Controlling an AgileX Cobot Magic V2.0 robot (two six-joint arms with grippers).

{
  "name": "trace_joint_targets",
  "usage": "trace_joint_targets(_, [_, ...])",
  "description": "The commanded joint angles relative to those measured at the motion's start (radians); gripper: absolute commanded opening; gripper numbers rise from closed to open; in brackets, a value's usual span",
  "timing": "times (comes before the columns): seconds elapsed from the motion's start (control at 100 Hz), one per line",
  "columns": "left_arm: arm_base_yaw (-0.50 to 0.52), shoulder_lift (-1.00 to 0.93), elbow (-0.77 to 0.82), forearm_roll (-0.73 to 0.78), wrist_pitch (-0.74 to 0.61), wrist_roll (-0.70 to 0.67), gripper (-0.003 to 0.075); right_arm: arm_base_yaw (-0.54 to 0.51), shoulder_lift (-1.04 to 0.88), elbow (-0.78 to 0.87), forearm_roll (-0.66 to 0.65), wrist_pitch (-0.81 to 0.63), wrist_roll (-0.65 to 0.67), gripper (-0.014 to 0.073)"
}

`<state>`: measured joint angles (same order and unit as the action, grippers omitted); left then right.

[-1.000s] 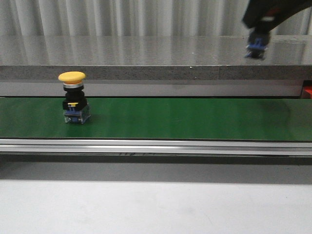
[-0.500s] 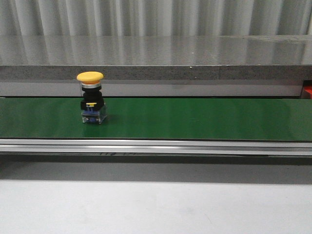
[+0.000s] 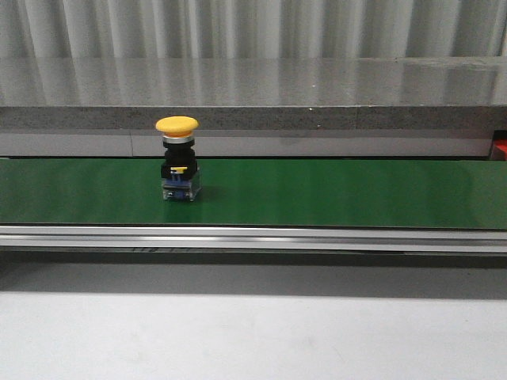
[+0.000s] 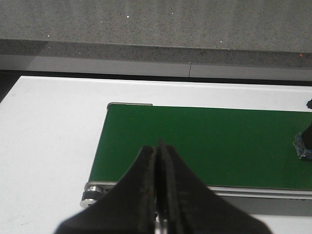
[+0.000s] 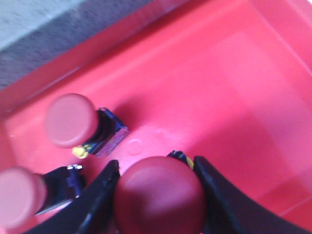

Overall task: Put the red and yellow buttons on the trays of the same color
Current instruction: 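Carry the red button into the red tray and release it, then lower the right gripper onto the yellow button and grasp it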

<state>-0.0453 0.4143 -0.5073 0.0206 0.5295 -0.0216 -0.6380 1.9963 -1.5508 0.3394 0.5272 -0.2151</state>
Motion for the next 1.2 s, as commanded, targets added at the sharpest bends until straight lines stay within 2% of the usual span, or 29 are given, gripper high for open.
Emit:
trace_joint_targets(0.0, [-0.009,0.005,-0.025,-0.003,-0.083,-0.001,-0.0020,-0.007,-0.028,-0.057,0.019,-0.038,0.003,0.0151])
trace_joint_targets(0.49, [-0.009,0.005,-0.025,-0.003,-0.083,-0.001,-0.0020,-0.007,0.041,-0.070,0.019,-0.046,0.003,0.0161])
trace_joint_targets(0.56, [-0.009,0.005,-0.025,-0.003,-0.083,-0.001,-0.0020,-0.007,0.045,-0.070,0.019,-0.045,0.003,0.0213])
trace_joint_targets(0.73, [-0.009,0.005,-0.025,-0.003,-0.083,-0.001,-0.0020,-0.007,0.040,-0.070,0.019,-0.045,0.003,0.0470])
trace_joint_targets(0.85, [-0.009,0.005,-0.025,-0.003,-0.083,-0.001,-0.0020,-0.007,0.003,-0.070,0.019,-0.047,0.003,0.0596])
trace_joint_targets(1.02, [-0.009,0.005,-0.025,-0.003,-0.083,-0.001,-0.0020,-0.004,-0.112,-0.070,0.019,-0.036,0.003,0.0615])
trace_joint_targets(1.19, [-0.009,0.005,-0.025,-0.003,-0.083,-0.001,-0.0020,0.034,-0.256,-0.064,0.019,0.119,-0.039,0.0615])
